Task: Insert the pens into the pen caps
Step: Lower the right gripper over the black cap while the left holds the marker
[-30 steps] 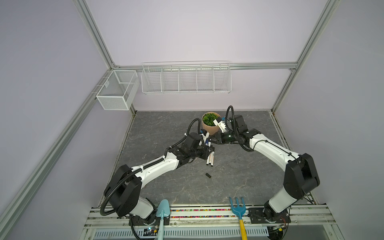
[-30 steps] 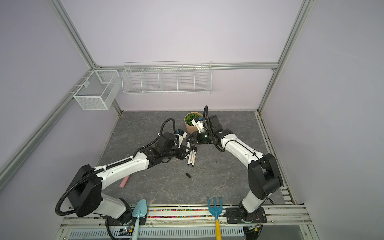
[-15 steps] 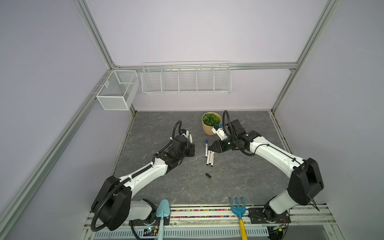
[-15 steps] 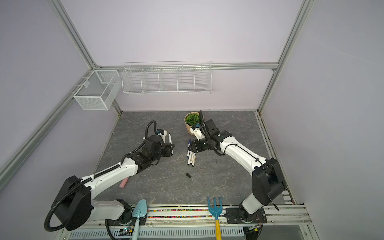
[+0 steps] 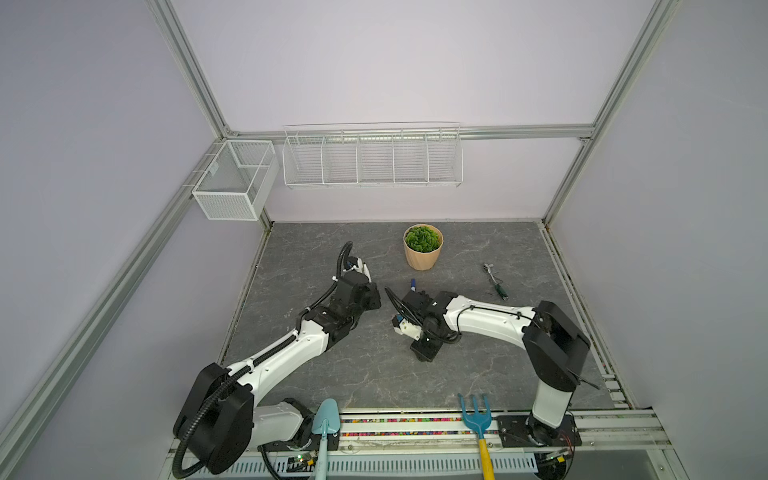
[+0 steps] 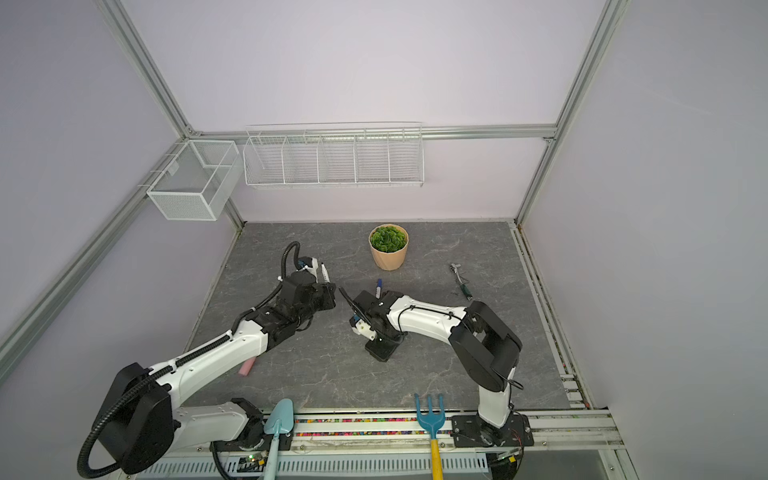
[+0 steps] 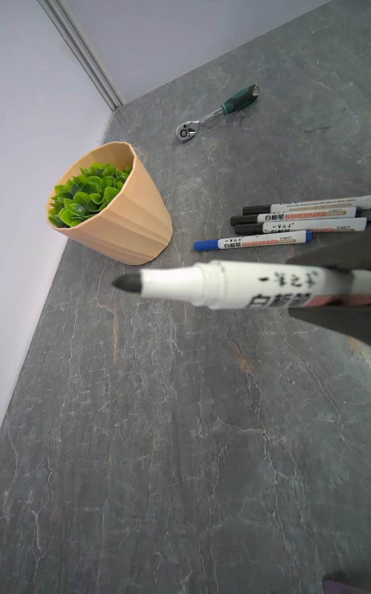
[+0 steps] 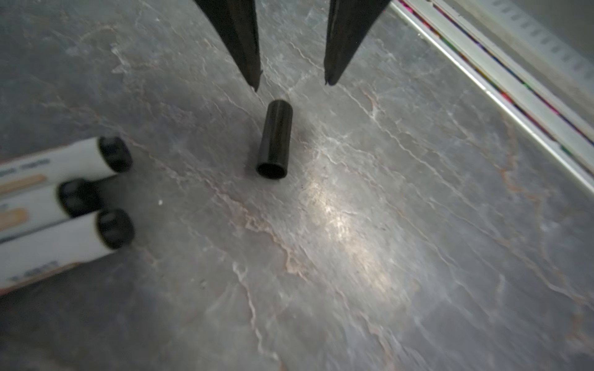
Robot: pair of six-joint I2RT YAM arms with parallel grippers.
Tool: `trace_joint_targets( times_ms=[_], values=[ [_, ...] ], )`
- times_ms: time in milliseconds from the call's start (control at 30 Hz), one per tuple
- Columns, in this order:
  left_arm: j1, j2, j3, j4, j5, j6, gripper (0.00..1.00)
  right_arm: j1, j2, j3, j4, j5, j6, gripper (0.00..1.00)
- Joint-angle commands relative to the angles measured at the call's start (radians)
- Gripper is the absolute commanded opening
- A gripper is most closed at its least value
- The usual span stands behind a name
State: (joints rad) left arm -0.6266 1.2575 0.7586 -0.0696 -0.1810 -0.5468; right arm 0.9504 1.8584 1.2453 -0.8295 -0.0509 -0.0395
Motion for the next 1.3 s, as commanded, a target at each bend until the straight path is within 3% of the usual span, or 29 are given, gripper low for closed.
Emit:
trace_joint_targets(
  times_ms=[0, 267, 533, 700, 900, 1267],
  values=[
    [0.004, -0.033, -0.014, -0.015, -0.018, 0.001, 0.00, 0.013, 0.028, 0.021, -0.016, 0.090, -0.023, 0.37],
    [0.004, -0.098, -0.042, -0.030, -0.045, 0.022, 0.00, -0.001, 0.086, 0.045, -0.003, 0.185, 0.048, 0.35],
    [0.007, -0.115, -0.056, -0.038, -0.053, 0.027, 0.00, -0.106, 0.113, 0.099, 0.028, 0.226, 0.166, 0.34],
    [0.007, -0.116, -0.062, -0.040, -0.044, 0.028, 0.00, -0.145, 0.050, 0.081, 0.104, 0.084, 0.154, 0.34],
    [0.007, -0.112, -0.067, -0.039, -0.040, 0.033, 0.00, -0.087, -0.032, -0.014, 0.121, -0.083, 0.050, 0.34],
    [0.006, -0.142, -0.074, -0.053, -0.042, 0.043, 0.00, -0.068, 0.106, 0.081, 0.063, -0.047, 0.064, 0.34]
  ],
)
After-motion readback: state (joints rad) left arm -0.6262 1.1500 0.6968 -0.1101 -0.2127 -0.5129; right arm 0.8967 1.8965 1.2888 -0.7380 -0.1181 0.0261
